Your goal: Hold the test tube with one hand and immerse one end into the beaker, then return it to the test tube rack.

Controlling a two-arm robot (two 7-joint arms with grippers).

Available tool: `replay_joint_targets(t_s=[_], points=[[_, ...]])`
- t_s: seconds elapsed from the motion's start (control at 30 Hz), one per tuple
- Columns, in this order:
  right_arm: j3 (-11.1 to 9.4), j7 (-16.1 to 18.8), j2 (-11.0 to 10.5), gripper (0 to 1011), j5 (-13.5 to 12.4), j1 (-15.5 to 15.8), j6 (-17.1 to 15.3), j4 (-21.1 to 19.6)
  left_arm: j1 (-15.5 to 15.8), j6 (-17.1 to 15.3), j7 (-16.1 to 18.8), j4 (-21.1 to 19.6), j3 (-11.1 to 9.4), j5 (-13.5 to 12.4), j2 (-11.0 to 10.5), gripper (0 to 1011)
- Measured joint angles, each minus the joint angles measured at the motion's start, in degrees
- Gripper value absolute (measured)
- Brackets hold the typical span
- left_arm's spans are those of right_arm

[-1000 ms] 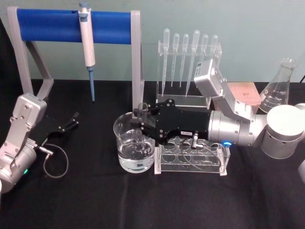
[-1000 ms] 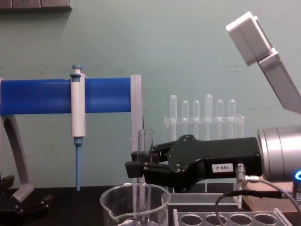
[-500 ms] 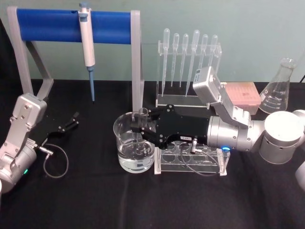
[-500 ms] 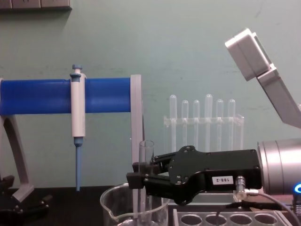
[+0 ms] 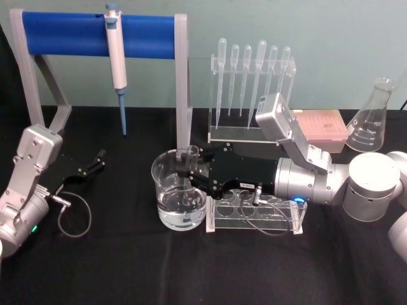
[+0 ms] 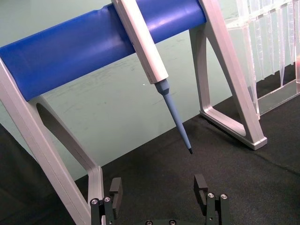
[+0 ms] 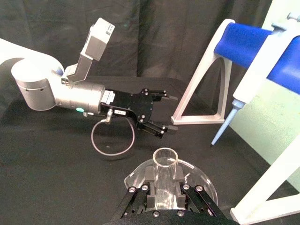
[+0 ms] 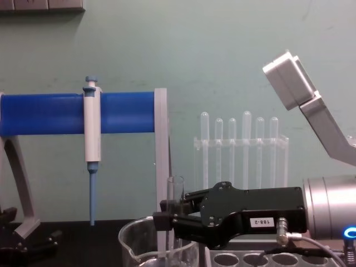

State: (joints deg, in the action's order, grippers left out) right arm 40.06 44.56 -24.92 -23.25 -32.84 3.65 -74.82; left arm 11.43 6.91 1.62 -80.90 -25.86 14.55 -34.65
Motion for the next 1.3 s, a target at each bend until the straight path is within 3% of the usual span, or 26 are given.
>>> replay_joint_targets(t_s=[1.3], points=[[-0.02, -0.21, -0.08, 238, -0.08, -0.02, -0.04, -0.23, 0.0, 0.0, 0.0, 0.0, 0.0, 0.0, 0.0, 1000]])
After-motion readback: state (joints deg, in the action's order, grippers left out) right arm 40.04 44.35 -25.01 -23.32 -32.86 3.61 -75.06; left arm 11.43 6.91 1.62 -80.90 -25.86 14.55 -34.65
